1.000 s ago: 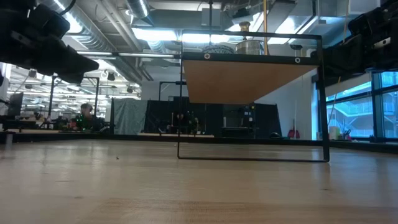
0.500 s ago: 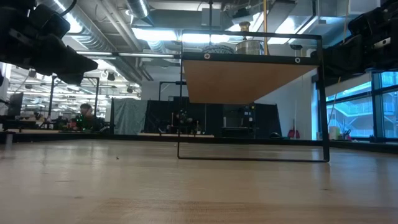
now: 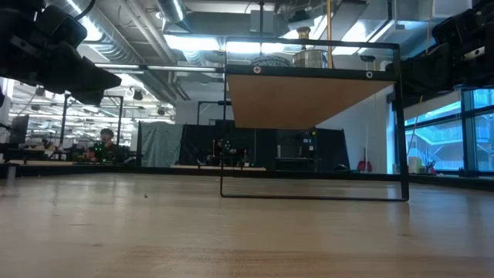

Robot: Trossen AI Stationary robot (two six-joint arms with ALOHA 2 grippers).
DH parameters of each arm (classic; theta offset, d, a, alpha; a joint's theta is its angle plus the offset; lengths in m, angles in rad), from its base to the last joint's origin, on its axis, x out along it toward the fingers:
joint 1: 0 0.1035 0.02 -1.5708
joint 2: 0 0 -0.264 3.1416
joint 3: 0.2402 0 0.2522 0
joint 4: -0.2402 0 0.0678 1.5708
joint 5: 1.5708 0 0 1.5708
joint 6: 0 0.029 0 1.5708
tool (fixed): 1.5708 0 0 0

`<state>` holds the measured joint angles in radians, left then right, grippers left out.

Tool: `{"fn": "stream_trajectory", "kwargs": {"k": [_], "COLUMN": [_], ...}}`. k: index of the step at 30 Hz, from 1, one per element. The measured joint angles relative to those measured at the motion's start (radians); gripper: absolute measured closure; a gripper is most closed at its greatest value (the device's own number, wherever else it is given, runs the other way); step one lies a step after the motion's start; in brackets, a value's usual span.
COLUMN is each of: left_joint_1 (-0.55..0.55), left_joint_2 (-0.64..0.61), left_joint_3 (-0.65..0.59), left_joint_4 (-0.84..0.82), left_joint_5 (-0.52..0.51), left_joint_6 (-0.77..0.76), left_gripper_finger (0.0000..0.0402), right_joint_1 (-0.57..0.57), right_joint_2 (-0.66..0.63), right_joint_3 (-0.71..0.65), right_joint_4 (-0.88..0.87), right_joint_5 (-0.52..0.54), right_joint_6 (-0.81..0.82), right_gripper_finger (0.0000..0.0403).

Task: Pick & Place candle stick holders
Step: Return to Home Position

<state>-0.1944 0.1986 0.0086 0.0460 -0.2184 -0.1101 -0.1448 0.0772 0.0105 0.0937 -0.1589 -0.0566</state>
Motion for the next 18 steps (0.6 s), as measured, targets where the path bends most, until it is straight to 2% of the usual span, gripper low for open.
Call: {"fn": "stream_trajectory", "kwargs": {"k": [18], "left_joint_1": [0.000], "left_joint_2": [0.000], "left_joint_3": [0.000], "left_joint_4": [0.000], "left_joint_5": [0.000], "left_joint_6": [0.000], "left_gripper_finger": [0.0396], "right_joint_1": [0.000], "right_joint_2": [0.000], "right_joint_3": [0.000], "right_joint_4": [0.000], "right_joint_5": [0.000], "right_joint_6": [0.000], "right_gripper_finger": [0.0402]}}
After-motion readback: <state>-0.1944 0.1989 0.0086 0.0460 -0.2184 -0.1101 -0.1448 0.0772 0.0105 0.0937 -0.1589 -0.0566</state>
